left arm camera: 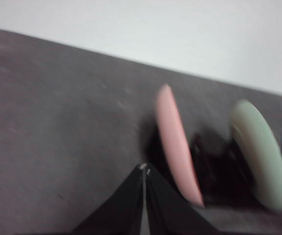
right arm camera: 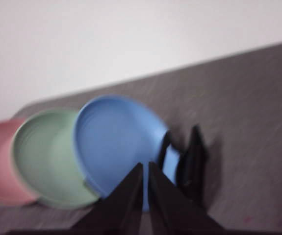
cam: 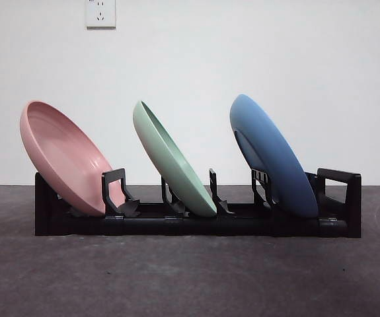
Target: Place the plate
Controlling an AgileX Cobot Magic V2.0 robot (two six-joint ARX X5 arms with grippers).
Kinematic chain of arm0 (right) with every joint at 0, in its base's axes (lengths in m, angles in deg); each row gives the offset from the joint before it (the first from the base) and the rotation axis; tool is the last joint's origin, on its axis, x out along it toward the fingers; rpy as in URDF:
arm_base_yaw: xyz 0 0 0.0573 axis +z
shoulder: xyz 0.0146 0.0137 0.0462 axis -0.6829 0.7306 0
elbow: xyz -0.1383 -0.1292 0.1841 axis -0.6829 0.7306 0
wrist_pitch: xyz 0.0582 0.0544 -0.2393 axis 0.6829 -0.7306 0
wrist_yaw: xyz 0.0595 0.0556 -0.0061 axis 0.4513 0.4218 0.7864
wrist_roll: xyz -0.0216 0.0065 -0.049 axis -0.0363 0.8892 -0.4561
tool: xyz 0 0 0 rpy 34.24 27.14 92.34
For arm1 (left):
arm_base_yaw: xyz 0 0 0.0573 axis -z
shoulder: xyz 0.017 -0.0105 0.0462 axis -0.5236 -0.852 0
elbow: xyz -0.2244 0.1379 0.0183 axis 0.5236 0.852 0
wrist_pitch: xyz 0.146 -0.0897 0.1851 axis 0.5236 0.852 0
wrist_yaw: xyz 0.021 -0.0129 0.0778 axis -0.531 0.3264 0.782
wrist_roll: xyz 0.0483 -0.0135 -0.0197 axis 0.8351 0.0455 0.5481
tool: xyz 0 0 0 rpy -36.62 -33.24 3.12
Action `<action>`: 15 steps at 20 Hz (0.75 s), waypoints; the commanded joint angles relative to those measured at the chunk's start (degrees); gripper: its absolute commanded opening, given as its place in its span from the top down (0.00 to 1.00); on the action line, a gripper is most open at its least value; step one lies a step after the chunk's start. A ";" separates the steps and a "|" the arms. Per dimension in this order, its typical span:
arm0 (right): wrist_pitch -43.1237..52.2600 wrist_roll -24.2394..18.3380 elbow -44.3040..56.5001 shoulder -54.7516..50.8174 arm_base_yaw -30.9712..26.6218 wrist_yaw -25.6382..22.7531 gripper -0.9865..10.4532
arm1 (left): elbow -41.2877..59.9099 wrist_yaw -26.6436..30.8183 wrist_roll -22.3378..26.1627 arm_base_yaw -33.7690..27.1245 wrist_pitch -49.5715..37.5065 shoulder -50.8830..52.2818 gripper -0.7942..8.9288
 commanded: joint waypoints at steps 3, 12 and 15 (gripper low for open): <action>-8.98 -4.72 -7.43 8.02 0.00 7.15 0.90 | -5.35 -7.15 3.04 -0.09 5.70 -6.67 0.91; -26.62 -16.44 -19.28 22.29 4.02 7.02 0.90 | -12.28 -11.26 12.48 0.07 23.30 -20.63 0.91; -31.56 -21.75 -22.80 28.48 6.78 2.78 0.87 | -13.94 -11.23 13.07 0.07 26.05 -24.94 0.91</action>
